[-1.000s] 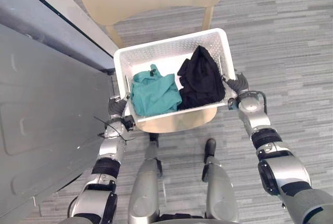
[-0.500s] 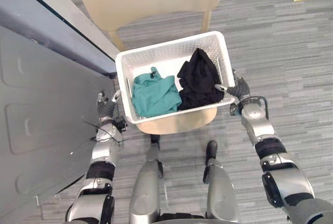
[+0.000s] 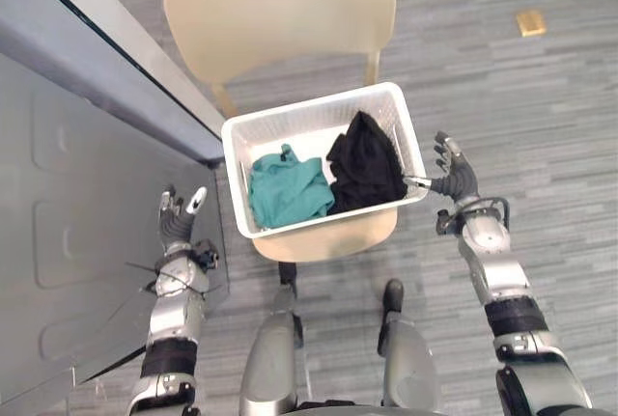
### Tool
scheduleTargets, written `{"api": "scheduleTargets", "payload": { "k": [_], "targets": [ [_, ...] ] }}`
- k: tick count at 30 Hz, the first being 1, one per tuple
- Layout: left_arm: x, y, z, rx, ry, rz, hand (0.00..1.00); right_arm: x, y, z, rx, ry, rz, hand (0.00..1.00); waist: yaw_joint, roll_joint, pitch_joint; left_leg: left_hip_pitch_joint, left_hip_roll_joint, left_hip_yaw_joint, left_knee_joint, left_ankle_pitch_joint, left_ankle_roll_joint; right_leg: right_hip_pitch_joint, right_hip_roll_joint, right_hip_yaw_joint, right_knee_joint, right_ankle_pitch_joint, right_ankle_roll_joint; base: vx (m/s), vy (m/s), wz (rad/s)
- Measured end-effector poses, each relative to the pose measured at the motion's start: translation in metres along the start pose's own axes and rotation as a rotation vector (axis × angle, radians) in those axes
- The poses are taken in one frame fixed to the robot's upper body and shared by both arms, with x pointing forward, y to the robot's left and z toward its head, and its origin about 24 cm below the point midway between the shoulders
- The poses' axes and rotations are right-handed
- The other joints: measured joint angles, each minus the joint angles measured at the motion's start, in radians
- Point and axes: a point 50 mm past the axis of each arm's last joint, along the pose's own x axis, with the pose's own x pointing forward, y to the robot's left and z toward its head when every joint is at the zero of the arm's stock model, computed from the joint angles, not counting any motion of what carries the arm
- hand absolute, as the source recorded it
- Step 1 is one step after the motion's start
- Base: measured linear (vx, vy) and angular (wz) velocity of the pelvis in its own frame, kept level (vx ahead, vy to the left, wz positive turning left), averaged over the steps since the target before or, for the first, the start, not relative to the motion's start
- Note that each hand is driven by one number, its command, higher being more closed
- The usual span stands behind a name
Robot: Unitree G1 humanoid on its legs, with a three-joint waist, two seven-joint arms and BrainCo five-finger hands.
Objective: Pick up the laundry basket with both hands and put the clothes into the washing machine.
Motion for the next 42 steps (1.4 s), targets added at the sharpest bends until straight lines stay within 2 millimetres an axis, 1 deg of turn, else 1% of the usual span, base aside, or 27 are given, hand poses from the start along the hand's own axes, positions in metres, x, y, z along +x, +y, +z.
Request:
{"api": "scheduleTargets", "payload": {
  "k": [2,6,8,10,11,12,14,16,17,19,20,21,23,25,26,30,32,33,34,35,36,37,38,39,40,41,42],
  "targets": [
    [-0.010,0.005,-0.007,-0.014,0.016,0.002,0.00,-0.015,-0.006,-0.011,0.015,0.022,-0.035,0.00,0.000,-0.001,-0.029,0.023,0.000,-0.001,0.000,-0.009,-0.004,0.025,0.000,-0.001,-0.007,-0.003,0.004,0.02,-0.012,0.01],
    [-0.036,0.022,-0.033,-0.006,0.096,0.063,0.00,-0.063,-0.022,-0.056,0.026,0.192,-0.131,0.00,-0.008,-0.002,-0.107,0.063,0.000,-0.003,0.000,-0.037,-0.017,0.071,0.000,-0.003,-0.037,-0.008,0.005,0.00,-0.002,0.01],
    [-0.057,0.038,-0.055,-0.007,0.184,0.112,0.00,-0.103,-0.031,-0.088,0.055,0.337,-0.204,0.00,-0.027,-0.002,-0.144,0.081,0.001,-0.014,-0.001,-0.039,-0.017,0.105,0.001,-0.019,-0.053,-0.008,0.005,0.04,-0.010,0.11],
    [-0.065,0.044,-0.070,-0.010,0.248,0.132,0.00,-0.121,-0.034,-0.100,0.066,0.404,-0.239,0.00,-0.027,-0.002,-0.148,0.100,0.002,-0.013,0.000,-0.039,-0.016,0.128,0.002,-0.020,-0.056,-0.008,0.005,0.02,-0.004,0.03],
    [-0.075,0.050,-0.090,-0.016,0.340,0.165,0.00,-0.138,-0.034,-0.114,0.079,0.483,-0.268,0.00,-0.027,-0.004,-0.161,0.117,0.003,-0.010,0.000,-0.039,-0.015,0.149,0.003,-0.020,-0.063,-0.008,0.006,0.02,-0.008,-0.06],
    [-0.089,0.056,-0.108,-0.031,0.433,0.191,0.00,-0.153,-0.031,-0.126,0.097,0.550,-0.279,0.00,-0.026,-0.007,-0.174,0.138,0.005,0.004,0.000,-0.043,-0.014,0.165,0.004,-0.017,-0.068,-0.008,0.006,0.02,-0.006,-0.15],
    [-0.110,0.062,-0.129,-0.040,0.544,0.224,0.00,-0.168,-0.023,-0.137,0.121,0.618,-0.295,0.00,-0.023,-0.012,-0.193,0.170,0.009,0.031,-0.001,-0.058,-0.014,0.184,0.006,0.000,-0.070,-0.009,0.004,0.00,-0.002,-0.28],
    [-0.148,0.071,-0.162,-0.035,0.732,0.276,0.00,-0.191,-0.010,-0.156,0.158,0.743,-0.306,0.00,-0.021,-0.014,-0.245,0.201,0.013,0.063,-0.002,-0.074,-0.016,0.196,0.007,0.027,-0.070,-0.019,0.001,0.01,-0.003,-0.34],
    [-0.156,0.073,-0.169,-0.033,0.779,0.289,0.00,-0.196,-0.007,-0.161,0.164,0.776,-0.310,0.00,-0.021,-0.013,-0.251,0.210,0.014,0.066,-0.002,-0.076,-0.015,0.203,0.008,0.030,-0.070,-0.021,0.002,-0.01,-0.010,-0.17],
    [-0.193,0.084,-0.194,-0.075,0.966,0.388,0.00,-0.221,0.004,-0.181,0.190,0.928,-0.306,0.00,-0.023,-0.010,-0.289,0.229,0.016,0.069,-0.008,-0.081,-0.014,0.221,0.009,0.031,-0.069,-0.029,0.005,-0.03,-0.016,-0.05],
    [-0.200,0.088,-0.198,-0.101,0.995,0.429,0.00,-0.229,0.006,-0.186,0.196,0.971,-0.308,0.00,-0.022,-0.015,-0.296,0.229,0.016,0.068,-0.008,-0.081,-0.014,0.222,0.010,0.030,-0.069,-0.029,0.005,-0.02,-0.016,0.04],
    [-0.208,0.093,-0.202,-0.121,1.036,0.476,0.00,-0.241,0.007,-0.193,0.212,1.036,-0.322,0.00,-0.021,-0.004,-0.310,0.232,0.018,0.066,-0.009,-0.081,-0.014,0.226,0.012,0.029,-0.069,-0.029,0.004,-0.02,-0.016,0.06],
    [-0.228,0.101,-0.207,-0.142,1.116,0.519,0.00,-0.263,0.010,-0.206,0.284,1.172,-0.378,0.00,-0.022,-0.003,-0.314,0.242,0.019,0.059,-0.009,-0.081,-0.014,0.245,0.015,0.028,-0.080,-0.030,0.004,-0.02,-0.012,0.09],
    [-0.232,0.101,-0.209,-0.144,1.145,0.520,0.00,-0.277,0.014,-0.212,0.352,1.241,-0.424,0.00,-0.021,0.005,-0.319,0.241,0.019,0.044,-0.009,-0.081,-0.014,0.260,0.019,0.023,-0.095,-0.030,0.003,-0.03,-0.014,0.18],
    [-0.233,0.101,-0.210,-0.151,1.146,0.512,0.00,-0.282,0.018,-0.215,0.425,1.273,-0.456,0.00,-0.020,0.008,-0.318,0.242,0.019,0.033,-0.009,-0.081,-0.014,0.274,0.021,0.010,-0.105,-0.029,0.003,-0.03,-0.015,0.19],
    [-0.229,0.100,-0.209,-0.177,1.125,0.518,0.00,-0.275,0.025,-0.216,0.422,1.284,-0.401,0.00,-0.007,0.008,-0.317,0.196,0.017,-0.004,0.033,-0.081,-0.014,0.274,0.021,-0.030,-0.088,-0.032,-0.001,-0.05,-0.015,0.34],
    [-0.218,0.091,-0.207,-0.181,1.088,0.474,0.00,-0.258,0.026,-0.216,0.364,1.267,-0.311,0.00,0.004,0.047,-0.313,0.103,0.045,-0.089,0.117,-0.113,-0.059,0.220,0.063,-0.054,-0.010,-0.040,-0.025,-0.07,-0.102,0.75],
    [-0.196,0.093,-0.201,-0.173,1.030,0.458,0.00,-0.235,0.036,-0.213,0.365,1.226,-0.250,0.00,0.009,-0.005,-0.293,0.046,0.041,-0.075,0.216,-0.183,-0.070,0.185,0.042,-0.114,0.021,-0.035,-0.071,-0.09,-0.115,0.74],
    [-0.190,0.089,-0.200,-0.185,1.019,0.448,0.00,-0.221,0.035,-0.211,0.350,1.190,-0.233,0.00,0.012,-0.008,-0.268,-0.028,0.051,-0.057,0.437,-0.202,-0.040,0.177,0.033,-0.126,0.053,-0.035,-0.076,-0.13,-0.073,0.41],
    [-0.187,0.085,-0.201,-0.201,1.016,0.443,0.00,-0.206,0.026,-0.208,0.305,1.141,-0.220,0.00,0.033,0.006,-0.247,-0.109,0.086,-0.035,0.844,-0.267,0.044,0.164,0.027,-0.135,0.101,-0.040,-0.086,-0.15,-0.015,0.03],
    [-0.192,0.082,-0.203,-0.209,1.031,0.444,0.00,-0.201,0.019,-0.206,0.272,1.119,-0.219,0.00,0.036,0.011,-0.244,-0.110,0.100,-0.023,1.025,-0.286,0.073,0.170,0.022,-0.131,0.109,-0.040,-0.086,-0.18,0.049,-0.13],
    [-0.203,0.085,-0.205,-0.203,1.058,0.455,0.00,-0.200,0.013,-0.206,0.240,1.116,-0.214,0.00,0.033,0.028,-0.254,-0.068,0.112,-0.022,1.140,-0.284,0.075,0.179,0.014,-0.127,0.112,-0.039,-0.085,-0.14,0.152,-0.10],
    [-0.209,0.088,-0.206,-0.203,1.073,0.458,0.00,-0.200,0.010,-0.206,0.231,1.116,-0.217,0.00,0.028,0.044,-0.264,-0.025,0.136,-0.027,1.134,-0.238,0.088,0.176,0.014,-0.125,0.120,-0.035,-0.078,-0.11,0.230,0.10],
    [-0.208,0.089,-0.207,-0.199,1.083,0.454,0.00,-0.200,0.006,-0.206,0.237,1.120,-0.238,0.00,0.020,0.044,-0.260,0.032,0.131,0.024,1.032,-0.291,0.077,0.173,-0.004,-0.135,0.122,-0.031,-0.076,-0.08,0.178,0.27],
    [-0.208,0.089,-0.207,-0.194,1.086,0.453,0.00,-0.205,0.010,-0.208,0.258,1.145,-0.245,0.00,0.015,0.033,-0.261,0.059,0.095,0.047,0.962,-0.302,0.086,0.162,-0.025,-0.137,0.116,-0.029,-0.078,-0.07,0.107,0.50],
    [-0.203,0.093,-0.205,-0.173,1.073,0.448,0.00,-0.212,0.018,-0.211,0.279,1.185,-0.234,0.00,-0.005,-0.036,-0.269,0.123,0.034,0.041,0.818,-0.332,0.063,0.157,-0.052,-0.131,0.069,-0.021,-0.089,-0.15,0.049,0.73],
    [-0.200,0.101,-0.202,-0.148,1.070,0.452,0.00,-0.219,0.026,-0.213,0.303,1.212,-0.232,0.00,-0.027,-0.031,-0.282,0.150,0.041,0.036,0.779,-0.416,0.028,0.163,-0.054,-0.166,0.014,0.032,-0.087,-0.15,0.130,0.85]
  ]
}}
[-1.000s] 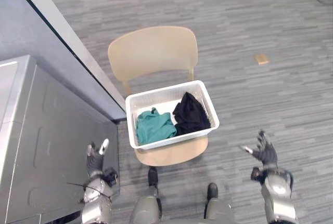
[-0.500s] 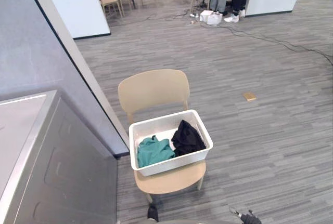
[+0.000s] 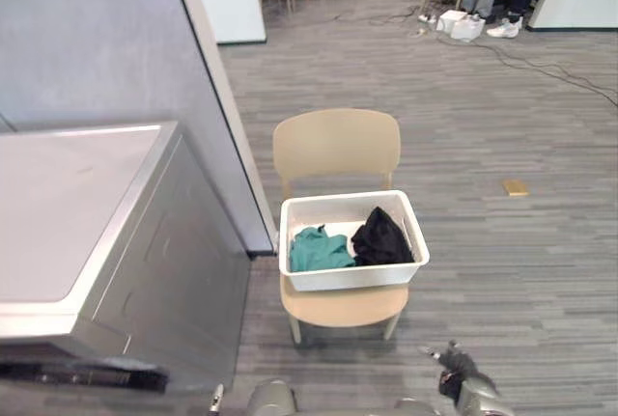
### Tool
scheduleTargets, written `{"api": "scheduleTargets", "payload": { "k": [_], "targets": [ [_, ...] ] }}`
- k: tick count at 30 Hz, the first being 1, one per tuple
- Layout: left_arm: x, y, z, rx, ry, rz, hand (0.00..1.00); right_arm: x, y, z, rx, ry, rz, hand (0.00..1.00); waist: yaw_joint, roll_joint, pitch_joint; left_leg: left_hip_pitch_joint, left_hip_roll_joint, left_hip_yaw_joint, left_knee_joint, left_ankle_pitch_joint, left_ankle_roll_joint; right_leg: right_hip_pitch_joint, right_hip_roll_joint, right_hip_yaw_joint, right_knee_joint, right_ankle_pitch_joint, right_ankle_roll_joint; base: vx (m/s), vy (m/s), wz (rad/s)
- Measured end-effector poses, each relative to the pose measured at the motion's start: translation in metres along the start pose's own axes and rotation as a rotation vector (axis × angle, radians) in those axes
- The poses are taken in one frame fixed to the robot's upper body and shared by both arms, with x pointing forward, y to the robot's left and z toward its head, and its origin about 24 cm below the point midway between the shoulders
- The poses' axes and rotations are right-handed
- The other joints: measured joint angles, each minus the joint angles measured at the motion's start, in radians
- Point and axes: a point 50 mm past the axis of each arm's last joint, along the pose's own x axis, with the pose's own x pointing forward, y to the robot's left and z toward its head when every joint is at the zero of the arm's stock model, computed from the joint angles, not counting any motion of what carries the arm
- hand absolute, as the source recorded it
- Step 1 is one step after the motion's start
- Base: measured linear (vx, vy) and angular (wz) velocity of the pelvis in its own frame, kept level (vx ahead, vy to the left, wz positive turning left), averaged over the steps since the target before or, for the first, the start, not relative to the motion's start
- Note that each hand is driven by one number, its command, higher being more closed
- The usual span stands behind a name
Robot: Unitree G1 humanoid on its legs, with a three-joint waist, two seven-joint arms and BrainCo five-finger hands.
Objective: Pick up the laundry basket with both hands and put the clothes into the washing machine.
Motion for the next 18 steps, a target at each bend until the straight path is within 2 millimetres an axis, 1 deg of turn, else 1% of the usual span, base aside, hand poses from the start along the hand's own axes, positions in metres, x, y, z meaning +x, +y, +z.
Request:
{"api": "scheduleTargets", "payload": {
  "k": [1,2,3,4,5,6,7,8,9,10,11,12,13,14,15,16,17,18],
  "targets": [
    [0.000,-0.004,-0.003,0.032,0.011,-0.011,0.00,0.000,-0.005,-0.002,0.021,0.010,-0.016,0.00,-0.004,0.034,0.001,0.033,0.064,-0.002,-0.053,-0.065,-0.056,-0.022,0.021,-0.039,0.017,0.014,0.021,-0.13,0.125,0.84],
    [0.000,-0.010,-0.003,0.049,0.010,-0.027,0.00,0.000,-0.009,-0.003,0.033,0.012,-0.029,0.00,-0.014,0.049,0.002,0.055,0.068,0.000,-0.125,-0.110,-0.088,-0.036,0.018,-0.058,0.035,0.014,0.022,-0.07,0.216,0.92],
    [0.000,-0.020,0.001,0.071,0.001,-0.055,0.00,0.000,-0.015,-0.004,0.056,0.018,-0.049,0.00,-0.034,0.060,0.007,0.078,0.054,0.010,-0.217,-0.153,-0.066,-0.044,0.002,-0.097,0.049,0.018,0.030,-0.13,0.249,1.20],
    [0.002,-0.032,0.013,0.122,-0.034,-0.090,0.00,-0.001,-0.012,-0.012,0.076,0.052,-0.045,0.00,-0.046,0.027,0.028,0.104,0.006,0.009,-0.309,-0.159,-0.047,-0.045,-0.040,-0.123,0.067,0.024,0.039,-0.27,0.348,1.11],
    [0.003,-0.029,0.025,0.170,-0.074,-0.090,0.00,-0.003,-0.006,-0.025,0.085,0.090,-0.035,0.00,-0.030,-0.008,0.040,0.117,-0.036,0.004,-0.330,-0.135,-0.039,-0.042,-0.079,-0.117,0.071,0.036,0.030,-0.22,0.217,0.66],
    [0.003,-0.026,0.025,0.190,-0.074,-0.084,0.00,-0.004,-0.006,-0.030,0.089,0.105,-0.034,0.00,-0.026,-0.014,0.040,0.118,-0.046,0.003,-0.331,-0.135,-0.039,-0.035,-0.087,-0.111,0.068,0.047,0.034,-0.24,0.155,0.13],
    [0.003,-0.017,0.025,0.226,-0.078,-0.065,0.00,-0.007,-0.006,-0.039,0.102,0.126,-0.035,0.00,-0.022,-0.029,0.032,0.128,-0.067,0.001,-0.339,-0.135,-0.037,-0.016,-0.105,-0.105,0.053,0.066,0.045,-0.17,0.094,0.10],
    [0.002,-0.010,0.023,0.243,-0.073,-0.051,0.00,-0.008,-0.007,-0.044,0.104,0.138,-0.040,0.00,-0.019,-0.040,0.020,0.129,-0.084,-0.007,-0.343,-0.131,-0.028,-0.011,-0.120,-0.107,0.051,0.076,0.045,-0.22,0.116,0.25],
    [0.002,-0.008,0.022,0.259,-0.070,-0.046,0.00,-0.010,-0.009,-0.049,0.106,0.151,-0.044,0.00,-0.021,-0.049,0.015,0.131,-0.106,-0.025,-0.367,-0.122,-0.011,-0.010,-0.138,-0.112,0.054,0.096,0.023,-0.14,0.067,0.42],
    [0.002,-0.009,0.022,0.265,-0.070,-0.048,0.00,-0.011,-0.010,-0.050,0.113,0.154,-0.049,0.00,-0.023,-0.048,0.015,0.129,-0.111,-0.039,-0.379,-0.112,0.001,-0.010,-0.140,-0.110,0.060,0.112,0.000,-0.12,0.038,0.66],
    [0.002,-0.009,0.022,0.283,-0.071,-0.047,0.00,-0.011,-0.013,-0.051,0.113,0.147,-0.057,0.00,-0.025,-0.041,0.014,0.131,-0.113,-0.070,-0.403,-0.093,0.018,-0.011,-0.133,-0.088,0.077,0.151,-0.051,-0.11,0.052,0.93],
    [0.002,-0.007,0.019,0.301,-0.065,-0.043,0.00,-0.012,-0.014,-0.049,0.105,0.139,-0.060,0.00,-0.025,-0.030,0.015,0.140,-0.113,-0.102,-0.436,-0.061,0.028,-0.020,-0.112,-0.011,0.125,0.181,-0.064,-0.09,0.062,0.93],
    [0.002,-0.004,0.019,0.303,-0.064,-0.033,0.00,-0.012,-0.012,-0.049,0.103,0.136,-0.056,0.00,-0.025,-0.032,0.015,0.142,-0.107,-0.116,-0.444,-0.044,0.035,-0.026,-0.094,0.030,0.168,0.162,-0.044,-0.05,0.011,0.89],
    [0.002,0.000,0.018,0.292,-0.062,-0.019,0.00,-0.012,-0.007,-0.045,0.108,0.117,-0.044,0.00,-0.023,-0.035,0.015,0.141,-0.093,-0.151,-0.446,-0.030,0.024,-0.048,-0.037,0.099,0.299,0.075,0.029,-0.01,-0.071,0.56],
    [0.001,0.003,0.017,0.287,-0.056,-0.009,0.00,-0.011,-0.003,-0.043,0.110,0.106,-0.035,0.00,-0.017,-0.037,0.014,0.139,-0.086,-0.169,-0.447,-0.026,0.019,-0.058,-0.005,0.124,0.356,0.029,0.036,-0.01,-0.138,0.52],
    [0.001,0.006,0.013,0.293,-0.042,0.002,0.00,-0.011,0.004,-0.040,0.099,0.088,-0.015,0.00,-0.008,-0.042,0.011,0.132,-0.084,-0.181,-0.446,-0.023,0.014,-0.069,0.042,0.159,0.407,-0.028,0.038,-0.03,-0.212,0.42],
    [0.001,0.008,0.010,0.274,-0.034,0.014,0.00,-0.011,0.011,-0.035,0.080,0.065,0.010,0.00,0.004,-0.046,0.007,0.112,-0.090,-0.200,-0.437,-0.022,0.010,-0.069,0.074,0.207,0.410,-0.081,0.041,-0.04,-0.238,0.53],
    [0.000,0.010,0.008,0.282,-0.022,0.023,0.00,-0.011,0.019,-0.033,0.058,0.055,0.038,0.00,0.004,-0.044,0.000,0.090,-0.095,-0.225,-0.442,-0.016,0.003,-0.066,0.094,0.263,0.396,-0.111,0.059,-0.05,-0.212,0.54]
  ]
}}
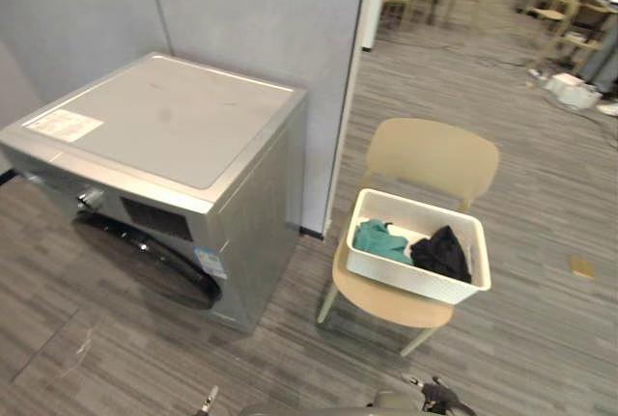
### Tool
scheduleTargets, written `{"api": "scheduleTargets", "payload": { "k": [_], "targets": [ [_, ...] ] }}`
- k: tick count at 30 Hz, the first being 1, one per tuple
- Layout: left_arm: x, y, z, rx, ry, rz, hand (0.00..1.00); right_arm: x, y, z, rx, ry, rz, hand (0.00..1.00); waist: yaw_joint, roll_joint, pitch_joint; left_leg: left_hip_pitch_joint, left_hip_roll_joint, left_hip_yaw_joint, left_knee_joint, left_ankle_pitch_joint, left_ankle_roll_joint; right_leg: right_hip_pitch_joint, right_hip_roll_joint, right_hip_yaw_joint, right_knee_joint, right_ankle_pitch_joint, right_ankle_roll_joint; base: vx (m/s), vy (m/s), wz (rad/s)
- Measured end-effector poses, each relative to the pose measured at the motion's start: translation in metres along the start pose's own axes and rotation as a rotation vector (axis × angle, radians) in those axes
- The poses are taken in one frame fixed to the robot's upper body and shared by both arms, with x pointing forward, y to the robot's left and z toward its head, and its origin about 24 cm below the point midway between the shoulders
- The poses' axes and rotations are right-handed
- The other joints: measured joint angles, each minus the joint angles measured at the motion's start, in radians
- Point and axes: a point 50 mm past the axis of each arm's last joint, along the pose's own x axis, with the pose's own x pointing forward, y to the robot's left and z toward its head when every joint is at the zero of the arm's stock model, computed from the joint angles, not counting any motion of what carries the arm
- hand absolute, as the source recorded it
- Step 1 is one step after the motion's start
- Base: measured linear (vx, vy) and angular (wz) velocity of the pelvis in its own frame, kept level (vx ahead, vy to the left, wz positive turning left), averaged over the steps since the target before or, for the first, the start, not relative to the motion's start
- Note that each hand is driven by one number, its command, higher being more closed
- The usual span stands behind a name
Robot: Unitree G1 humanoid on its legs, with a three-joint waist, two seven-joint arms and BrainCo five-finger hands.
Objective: Pick up the laundry basket with both hands and put the clothes into the washing machine.
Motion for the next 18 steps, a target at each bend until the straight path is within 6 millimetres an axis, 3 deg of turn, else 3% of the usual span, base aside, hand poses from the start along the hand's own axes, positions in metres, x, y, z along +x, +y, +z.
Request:
{"api": "scheduleTargets", "payload": {
  "k": [1,2,3,4,5,7,10,12,13,14,15,17,18],
  "targets": [
    [0.000,0.000,-0.001,-0.004,0.004,0.002,0.00,0.000,0.002,0.002,-0.006,-0.011,0.008,0.00,0.000,0.003,-0.006,-0.010,-0.001,-0.012,-0.007,0.010,-0.009,0.002,0.011,0.017,-0.013,-0.012,-0.014,-0.02,-0.176,0.63],
    [0.000,0.000,-0.003,-0.011,0.008,0.006,0.00,0.000,0.007,0.005,-0.005,-0.025,0.024,0.00,0.001,0.002,-0.023,-0.022,0.007,-0.041,-0.034,0.035,-0.026,0.019,0.031,0.032,-0.061,-0.044,-0.051,-0.01,-0.155,0.61],
    [0.000,0.001,-0.002,-0.012,0.006,0.009,0.00,0.000,0.010,0.004,0.005,-0.028,0.033,0.00,0.001,-0.006,-0.029,-0.029,0.013,-0.053,-0.051,0.052,-0.043,0.047,0.036,0.037,-0.118,-0.072,-0.059,-0.02,-0.300,0.58],
    [0.000,0.003,-0.001,-0.029,0.005,0.020,0.00,0.000,0.016,0.003,0.023,-0.025,0.046,0.00,0.010,-0.025,-0.041,-0.037,0.014,-0.056,-0.077,0.076,-0.061,0.081,0.030,0.038,-0.212,-0.119,-0.047,-0.01,-0.278,0.28],
    [0.000,0.004,-0.001,-0.041,0.004,0.027,0.00,0.000,0.019,0.005,0.031,-0.030,0.054,0.00,0.015,-0.023,-0.042,-0.035,0.021,-0.055,-0.089,0.086,-0.070,0.086,0.030,0.037,-0.253,-0.132,-0.030,0.00,-0.284,0.10],
    [-0.001,0.000,-0.006,-0.071,0.018,0.036,0.00,0.001,0.018,0.008,0.029,-0.036,0.053,0.00,0.021,0.005,-0.050,-0.041,0.054,0.003,-0.106,0.129,-0.065,0.104,0.055,0.003,-0.291,-0.104,-0.047,0.03,-0.154,0.29],
    [-0.002,-0.004,-0.008,-0.097,0.014,0.025,0.00,0.002,0.017,0.016,-0.011,-0.054,0.053,0.00,0.031,0.022,-0.050,-0.056,0.069,0.006,-0.081,0.133,-0.075,0.126,0.066,-0.043,-0.304,-0.100,-0.053,-0.03,-0.058,0.45],
    [-0.002,-0.012,0.002,-0.118,-0.026,0.005,0.00,0.002,0.026,0.032,-0.044,-0.112,0.081,0.00,0.027,0.034,-0.034,-0.160,0.060,-0.007,0.053,0.133,-0.076,0.122,0.065,-0.086,-0.292,-0.097,-0.057,-0.07,-0.007,0.69],
    [-0.002,-0.016,0.010,-0.128,-0.059,-0.006,0.00,0.003,0.027,0.042,-0.049,-0.141,0.085,0.00,0.027,0.025,-0.005,-0.217,0.060,-0.002,0.135,0.139,-0.084,0.120,0.046,-0.120,-0.273,-0.095,-0.059,-0.08,0.047,0.73],
    [-0.002,-0.015,0.014,-0.137,-0.074,-0.003,0.00,0.003,0.029,0.043,-0.049,-0.147,0.090,0.00,0.029,0.012,0.011,-0.235,0.068,0.016,0.174,0.132,-0.077,0.119,0.034,-0.132,-0.268,-0.095,-0.060,-0.13,0.097,0.51],
    [-0.002,-0.016,0.015,-0.163,-0.075,-0.001,0.00,0.002,0.030,0.047,-0.060,-0.162,0.090,0.00,0.046,0.019,0.023,-0.281,0.102,0.093,0.331,0.092,-0.024,0.121,0.026,-0.143,-0.255,-0.095,-0.060,-0.11,0.107,0.20],
    [-0.003,-0.014,0.008,-0.178,-0.054,0.019,0.00,0.002,0.025,0.047,-0.083,-0.169,0.077,0.00,0.058,0.017,0.022,-0.296,0.166,0.159,0.499,0.033,0.051,0.123,-0.005,-0.155,-0.250,-0.088,-0.047,-0.17,0.284,0.19],
    [-0.002,-0.011,0.010,-0.179,-0.060,0.027,0.00,0.002,0.025,0.047,-0.083,-0.168,0.076,0.00,0.057,0.010,0.022,-0.294,0.204,0.176,0.507,0.023,0.066,0.117,-0.030,-0.160,-0.255,-0.077,-0.027,-0.15,0.382,0.32]
  ]
}}
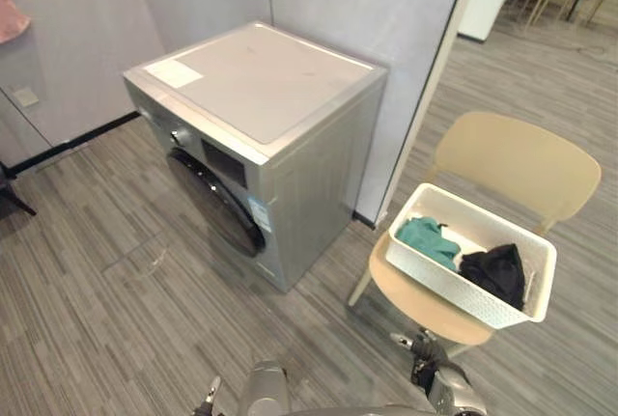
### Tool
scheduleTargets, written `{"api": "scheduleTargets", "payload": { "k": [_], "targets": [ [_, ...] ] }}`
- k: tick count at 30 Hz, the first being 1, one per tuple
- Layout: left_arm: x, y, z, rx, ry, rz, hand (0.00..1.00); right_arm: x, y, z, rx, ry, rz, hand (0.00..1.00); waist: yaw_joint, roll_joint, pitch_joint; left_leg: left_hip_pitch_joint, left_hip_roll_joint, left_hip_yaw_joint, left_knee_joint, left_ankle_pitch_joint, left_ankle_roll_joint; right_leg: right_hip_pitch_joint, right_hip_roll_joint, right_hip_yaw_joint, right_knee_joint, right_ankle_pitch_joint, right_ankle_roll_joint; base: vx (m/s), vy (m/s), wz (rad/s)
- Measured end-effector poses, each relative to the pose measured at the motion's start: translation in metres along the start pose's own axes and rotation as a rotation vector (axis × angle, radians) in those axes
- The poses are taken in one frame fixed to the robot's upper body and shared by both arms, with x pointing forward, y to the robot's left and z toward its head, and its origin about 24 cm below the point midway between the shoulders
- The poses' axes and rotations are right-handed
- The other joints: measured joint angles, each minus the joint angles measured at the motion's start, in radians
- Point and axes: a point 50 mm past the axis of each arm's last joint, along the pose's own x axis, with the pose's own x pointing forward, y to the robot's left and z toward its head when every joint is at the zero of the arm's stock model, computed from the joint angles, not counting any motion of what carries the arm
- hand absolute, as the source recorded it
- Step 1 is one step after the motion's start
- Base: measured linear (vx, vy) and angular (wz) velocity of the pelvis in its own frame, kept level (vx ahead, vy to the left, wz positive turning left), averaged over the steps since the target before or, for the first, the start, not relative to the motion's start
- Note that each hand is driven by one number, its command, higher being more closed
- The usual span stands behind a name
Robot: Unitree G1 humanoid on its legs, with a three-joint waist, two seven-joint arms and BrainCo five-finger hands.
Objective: Pick up the laundry basket with both hands and put the clothes into the washing machine.
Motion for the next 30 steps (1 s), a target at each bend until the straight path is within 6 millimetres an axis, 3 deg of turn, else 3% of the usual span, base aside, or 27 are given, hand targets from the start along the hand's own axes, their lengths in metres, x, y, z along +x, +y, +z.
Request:
{"api": "scheduleTargets", "payload": {
  "k": [3,4,5,6,7,8,9,12,14,17,18,20,22,24,26,28,29,30],
  "targets": [
    [0.001,-0.001,0.008,-0.018,-0.024,0.003,0.00,-0.003,-0.007,-0.009,0.013,0.025,-0.023,0.00,-0.008,-0.003,-0.004,0.030,0.099,0.000,-0.132,-0.002,-0.013,-0.013,-0.072,-0.031,-0.010,0.034,0.060,-0.01,0.452,0.52],
    [0.001,-0.001,0.008,-0.021,-0.023,0.005,0.00,-0.004,-0.010,-0.013,0.019,0.034,-0.033,0.00,-0.009,0.007,-0.010,0.045,0.100,-0.002,-0.195,-0.026,-0.055,-0.014,-0.089,-0.038,-0.013,0.040,0.072,0.02,0.549,0.76],
    [0.002,-0.001,0.010,-0.019,-0.025,0.018,0.00,-0.005,-0.011,-0.023,0.044,0.076,-0.045,0.00,-0.007,-0.017,-0.006,0.071,0.024,-0.001,-0.274,-0.052,-0.173,-0.018,-0.129,-0.022,-0.021,0.022,0.111,0.03,0.421,0.74],
    [0.004,0.008,0.016,-0.005,-0.038,0.043,0.00,-0.007,-0.005,-0.037,0.055,0.133,-0.029,0.00,-0.012,-0.056,-0.020,0.071,-0.028,-0.013,-0.305,-0.034,-0.165,-0.014,-0.124,0.007,-0.028,0.015,0.121,0.07,0.421,0.84],
    [0.004,0.014,0.018,0.007,-0.036,0.071,0.00,-0.009,-0.005,-0.048,0.079,0.179,-0.037,0.00,-0.010,-0.072,-0.037,0.074,-0.064,-0.020,-0.324,-0.023,-0.149,0.014,-0.103,0.004,-0.065,0.022,0.109,0.05,0.194,0.55],
    [0.004,0.017,0.015,0.010,-0.029,0.079,0.00,-0.009,-0.005,-0.049,0.090,0.184,-0.044,0.00,-0.006,-0.072,-0.042,0.077,-0.081,-0.022,-0.326,-0.023,-0.146,0.033,-0.104,-0.004,-0.087,0.043,0.089,0.08,0.315,0.49],
    [0.004,0.017,0.012,0.033,-0.021,0.073,0.00,-0.009,-0.006,-0.048,0.103,0.179,-0.049,0.00,-0.012,-0.066,-0.048,0.079,-0.115,-0.038,-0.333,-0.019,-0.133,0.056,-0.126,-0.016,-0.118,0.116,0.105,0.02,0.326,0.56],
    [0.004,0.004,0.014,0.128,-0.031,0.021,0.00,-0.008,-0.009,-0.045,0.146,0.167,-0.064,0.00,-0.027,-0.034,-0.066,0.080,-0.165,-0.064,-0.363,-0.007,-0.090,0.062,-0.155,-0.014,-0.100,0.250,0.088,-0.03,0.315,0.55],
    [0.003,-0.003,0.010,0.154,-0.024,-0.003,0.00,-0.007,-0.009,-0.039,0.145,0.142,-0.064,0.00,-0.029,-0.013,-0.075,0.089,-0.189,-0.055,-0.382,-0.013,-0.059,0.033,-0.182,-0.008,-0.045,0.304,0.031,-0.09,0.277,0.15],
    [0.002,-0.011,0.007,0.203,-0.024,-0.032,0.00,-0.007,-0.010,-0.032,0.143,0.106,-0.080,0.00,-0.039,0.009,-0.069,0.159,-0.225,0.005,-0.458,-0.006,-0.039,-0.034,-0.234,0.038,0.101,0.432,-0.138,-0.01,0.234,0.23],
    [0.001,-0.016,0.004,0.223,-0.020,-0.049,0.00,-0.008,-0.011,-0.028,0.127,0.082,-0.077,0.00,-0.043,0.032,-0.057,0.192,-0.234,0.004,-0.474,0.005,-0.020,-0.087,-0.229,0.092,0.193,0.480,-0.218,0.04,0.274,0.11],
    [0.001,-0.011,0.005,0.258,-0.025,-0.038,0.00,-0.008,0.000,-0.023,0.103,0.057,-0.040,0.00,-0.056,0.031,-0.045,0.217,-0.234,-0.001,-0.474,0.008,0.000,-0.163,-0.167,0.193,0.391,0.400,-0.175,0.01,0.210,0.06],
    [0.002,-0.009,0.006,0.269,-0.029,-0.031,0.00,-0.009,0.005,-0.014,0.092,0.009,-0.014,0.00,-0.060,0.018,-0.041,0.252,-0.233,0.000,-0.508,0.010,0.014,-0.238,-0.061,0.171,0.532,0.234,-0.070,0.01,0.104,0.07],
    [0.002,-0.009,0.007,0.278,-0.030,-0.031,0.00,-0.009,0.005,-0.009,0.099,-0.016,-0.012,0.00,-0.060,0.015,-0.039,0.261,-0.232,0.008,-0.529,0.015,0.023,-0.264,-0.011,0.139,0.536,0.166,-0.051,0.04,0.009,-0.03],
    [0.003,-0.011,0.009,0.287,-0.027,-0.031,0.00,-0.010,0.004,-0.005,0.145,-0.035,-0.011,0.00,-0.060,0.015,-0.031,0.268,-0.222,0.027,-0.541,0.019,0.029,-0.275,0.081,0.080,0.470,0.068,0.001,0.07,-0.102,-0.05],
    [0.003,-0.012,0.010,0.264,-0.025,-0.027,0.00,-0.010,0.005,-0.005,0.156,-0.036,-0.008,0.00,-0.060,0.007,-0.028,0.268,-0.221,0.040,-0.545,0.020,0.028,-0.235,0.119,0.008,0.304,0.031,-0.004,0.09,-0.147,0.10],
    [0.003,-0.011,0.010,0.259,-0.023,-0.026,0.00,-0.010,0.005,-0.006,0.155,-0.034,-0.007,0.00,-0.060,-0.005,-0.030,0.268,-0.230,0.049,-0.545,0.021,0.024,-0.181,0.115,-0.015,0.143,0.057,-0.074,0.15,-0.199,0.30],
    [0.003,-0.014,0.011,0.260,-0.028,-0.036,0.00,-0.010,0.004,-0.006,0.155,-0.033,-0.010,0.00,-0.060,-0.022,-0.033,0.269,-0.244,0.048,-0.544,0.019,0.020,-0.141,0.108,-0.014,0.061,0.037,-0.126,0.22,-0.232,0.38]
  ]
}}
